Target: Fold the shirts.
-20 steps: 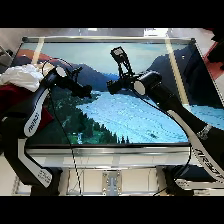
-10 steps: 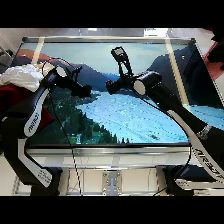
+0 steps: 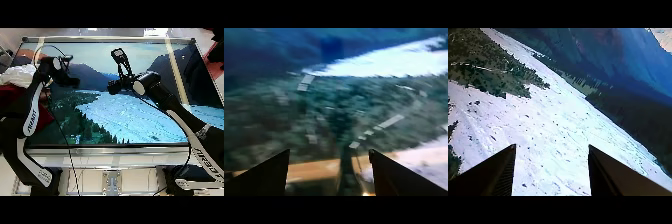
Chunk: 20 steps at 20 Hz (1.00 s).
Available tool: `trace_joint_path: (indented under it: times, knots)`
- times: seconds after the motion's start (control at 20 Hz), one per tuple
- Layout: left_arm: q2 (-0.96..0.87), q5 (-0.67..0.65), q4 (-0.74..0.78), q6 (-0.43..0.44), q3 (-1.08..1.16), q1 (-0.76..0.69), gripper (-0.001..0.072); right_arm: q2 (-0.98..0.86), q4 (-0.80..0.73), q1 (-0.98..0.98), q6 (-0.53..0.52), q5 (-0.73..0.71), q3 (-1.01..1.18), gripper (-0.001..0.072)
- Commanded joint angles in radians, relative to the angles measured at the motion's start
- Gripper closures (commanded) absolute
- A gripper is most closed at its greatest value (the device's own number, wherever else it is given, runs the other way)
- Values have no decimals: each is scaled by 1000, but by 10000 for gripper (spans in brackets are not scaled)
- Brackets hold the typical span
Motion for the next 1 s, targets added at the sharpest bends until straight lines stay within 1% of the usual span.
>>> trace_joint_path:
  times: [0.0, 0.1, 0.25, 0.35, 0.4, 0.5, 0.6, 0.7, 0.8, 0.95]
  knots:
    - [42, -34, 364, -169, 198, 95, 121, -7, -28, -1, 0, 54, 1, 213]
    - [91, -38, 392, -163, 223, 193, 122, -7, -48, -1, 0, 89, 0, 210]
    - [156, -92, 348, -177, 208, 388, 122, -7, -88, -1, 0, 93, 1, 202]
    - [164, -120, 257, -221, 195, 517, 122, -7, -102, -1, 0, 81, 1, 202]
    - [164, -116, 191, -222, 177, 578, 121, -7, -106, -1, 0, 78, 1, 202]
    - [154, -104, 113, -219, 140, 669, 120, -7, -112, -1, 0, 79, 1, 201]
    - [124, -106, 101, -206, 131, 727, -8, -7, -113, -1, 1, 79, 1, 202]
    - [92, -104, 54, -202, 131, 768, -8, -7, -113, -1, 2, 78, 1, 202]
    - [55, -105, -20, -154, 131, 791, -8, -7, -113, -1, 6, 76, 1, 202]
    - [-3, -115, -35, -153, 131, 791, -8, -7, -113, -1, 42, 71, 1, 202]
